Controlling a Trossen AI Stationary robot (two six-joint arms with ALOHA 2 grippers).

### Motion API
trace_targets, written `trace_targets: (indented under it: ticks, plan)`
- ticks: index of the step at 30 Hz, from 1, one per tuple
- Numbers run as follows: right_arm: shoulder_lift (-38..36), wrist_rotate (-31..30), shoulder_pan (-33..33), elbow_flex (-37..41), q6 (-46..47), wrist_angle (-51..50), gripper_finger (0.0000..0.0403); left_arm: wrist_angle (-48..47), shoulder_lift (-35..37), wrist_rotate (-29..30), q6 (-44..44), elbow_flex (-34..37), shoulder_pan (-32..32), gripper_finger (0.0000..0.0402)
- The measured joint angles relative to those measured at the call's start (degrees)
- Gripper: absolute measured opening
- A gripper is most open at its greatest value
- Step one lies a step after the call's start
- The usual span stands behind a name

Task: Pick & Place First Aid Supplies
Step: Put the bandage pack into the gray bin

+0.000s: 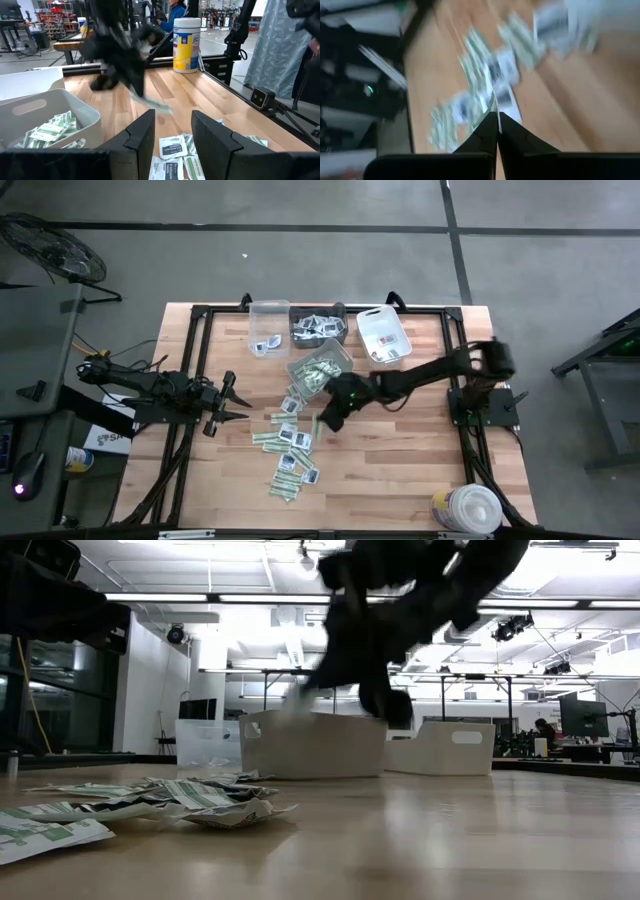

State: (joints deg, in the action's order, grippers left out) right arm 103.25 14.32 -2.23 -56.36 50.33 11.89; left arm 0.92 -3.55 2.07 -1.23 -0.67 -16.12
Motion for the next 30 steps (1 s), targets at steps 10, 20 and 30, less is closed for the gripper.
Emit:
trace_targets:
  ticks: [10, 20, 30]
  plan:
    - [-12.2, -20.9, 6.38, -0.01, -0.04, -3.36, 0.0001, 0.01, -0.02, 0.0, 0.0, 0.0, -0.01, 0.0128]
    - [-7.63, -27.23, 9.1, 0.07, 9.85, -4.32, 0.0, 0.0, 0.0, 0.0, 0.01, 0.0, -0.01, 0.0128]
    - [-3.77, -32.63, 8.95, 0.0, 18.66, -4.23, 0.0, -0.02, -0.02, 0.0, 0.0, 0.0, 0.0, 0.0128]
